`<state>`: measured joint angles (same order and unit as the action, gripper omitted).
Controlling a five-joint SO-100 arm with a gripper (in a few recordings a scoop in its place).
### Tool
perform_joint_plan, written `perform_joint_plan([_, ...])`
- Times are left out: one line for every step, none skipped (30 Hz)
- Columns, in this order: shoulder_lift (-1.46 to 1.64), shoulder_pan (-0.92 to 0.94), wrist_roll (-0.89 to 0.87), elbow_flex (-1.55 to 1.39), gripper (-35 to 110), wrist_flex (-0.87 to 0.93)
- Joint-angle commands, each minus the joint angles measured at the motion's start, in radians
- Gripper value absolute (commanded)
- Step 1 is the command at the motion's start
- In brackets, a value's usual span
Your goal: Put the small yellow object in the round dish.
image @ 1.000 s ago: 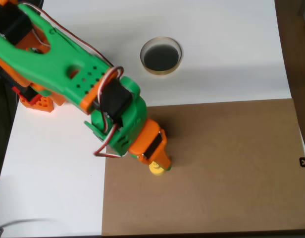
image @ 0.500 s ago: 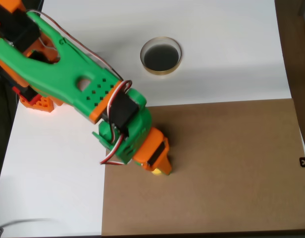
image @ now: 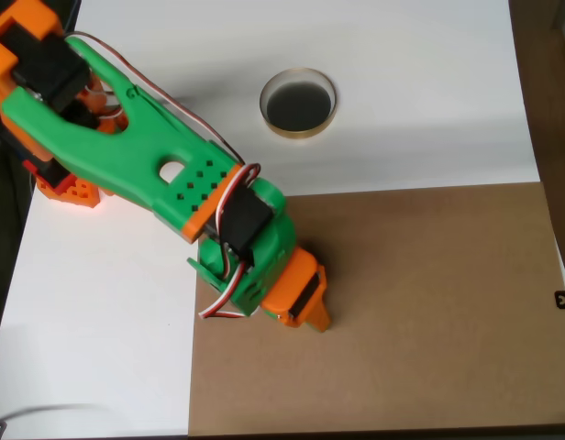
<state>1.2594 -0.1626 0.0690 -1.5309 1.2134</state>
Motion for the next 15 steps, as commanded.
perform_joint_plan([0.026, -0.005, 0.000, 0.064, 15, 0.008])
perform_joint_plan([0.026, -0.005, -0.002, 0.064, 13, 0.008])
perform_joint_plan([0.026, -0.005, -0.002, 0.063, 11, 0.008])
perform_joint_plan([0.026, -0.006, -0.002, 0.063, 9, 0.008])
perform_joint_plan([0.026, -0.006, 0.000, 0.066, 7, 0.009])
perform_joint_plan([0.026, -0.006, 0.000, 0.069, 5, 0.012])
perform_joint_plan([0.029, -0.006, 0.003, 0.074, 2, 0.017])
perform_joint_plan([0.032, -0.005, 0.005, 0.080, 0, 0.025])
perform_joint_plan([0.037, -0.005, 0.008, 0.087, 0, 0.035])
perform_joint_plan([0.044, -0.006, 0.009, 0.089, 0, 0.043])
perform_joint_plan([0.058, -0.008, 0.012, 0.091, 0, 0.048])
perform_joint_plan([0.072, -0.012, 0.018, 0.092, 0, 0.055])
perform_joint_plan([0.089, -0.018, 0.025, 0.092, 0, 0.060])
perform_joint_plan([0.106, -0.025, 0.031, 0.092, 0, 0.067])
perform_joint_plan([0.123, -0.037, 0.037, 0.092, 0, 0.077])
